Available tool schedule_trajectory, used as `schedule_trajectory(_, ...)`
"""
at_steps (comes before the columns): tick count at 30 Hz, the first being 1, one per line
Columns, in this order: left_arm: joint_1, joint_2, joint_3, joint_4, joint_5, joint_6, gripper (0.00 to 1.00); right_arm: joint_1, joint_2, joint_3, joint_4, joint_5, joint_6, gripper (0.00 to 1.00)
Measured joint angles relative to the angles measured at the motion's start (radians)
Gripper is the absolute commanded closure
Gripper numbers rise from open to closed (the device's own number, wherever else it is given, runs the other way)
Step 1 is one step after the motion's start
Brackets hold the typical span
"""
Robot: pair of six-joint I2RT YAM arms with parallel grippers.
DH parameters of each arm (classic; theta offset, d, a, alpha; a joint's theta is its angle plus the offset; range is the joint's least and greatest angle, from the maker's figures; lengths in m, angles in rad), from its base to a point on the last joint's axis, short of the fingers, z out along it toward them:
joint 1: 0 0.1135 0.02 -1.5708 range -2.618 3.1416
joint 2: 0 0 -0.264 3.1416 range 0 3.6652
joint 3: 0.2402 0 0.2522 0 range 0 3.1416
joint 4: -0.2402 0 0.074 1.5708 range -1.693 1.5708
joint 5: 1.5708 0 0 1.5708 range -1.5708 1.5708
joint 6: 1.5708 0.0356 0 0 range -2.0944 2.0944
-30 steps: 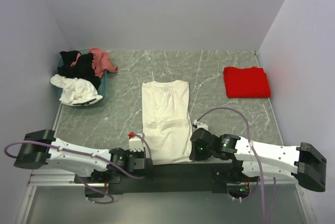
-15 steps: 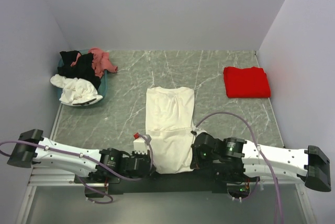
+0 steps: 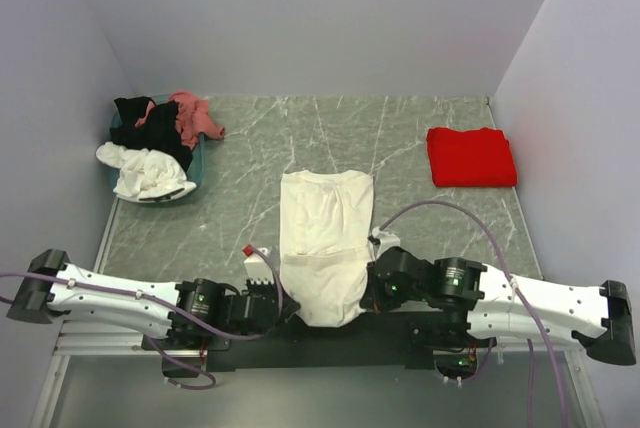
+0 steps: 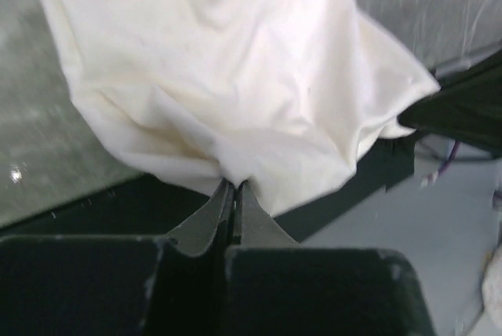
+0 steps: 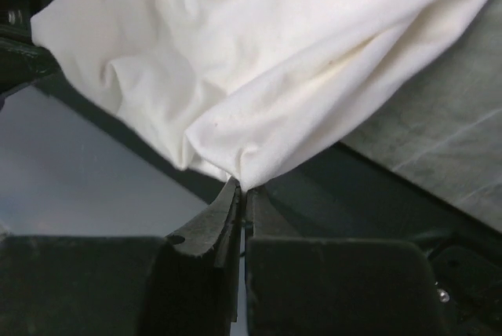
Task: Fold and stack the t-shirts
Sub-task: Fold the tshirt
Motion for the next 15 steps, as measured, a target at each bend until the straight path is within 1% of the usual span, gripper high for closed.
schedule_trajectory(3, 0.069, -0.025, -0.002, 0.016, -0.043, 0.057, 1.00, -0.041, 0.090, 0.068, 0.010, 0.050, -0.050, 1.00)
schedule_trajectory(7, 0.222, -0.031, 0.018, 0.087, -0.050, 0.212, 1.00, -0.129, 0.207, 0.158, 0.038, 0.095, -0.143, 1.00)
schedule_trajectory(10, 0.296, 0.002, 0.065, 0.114, -0.052, 0.316, 1.00, -0.195, 0.228, 0.212, 0.044, 0.114, -0.206, 1.00)
schedule_trajectory(15, 0.366, 0.018, 0.140, 0.139, -0.063, 0.453, 1.00, -0.276, 0.234, 0.304, 0.048, 0.132, -0.303, 1.00)
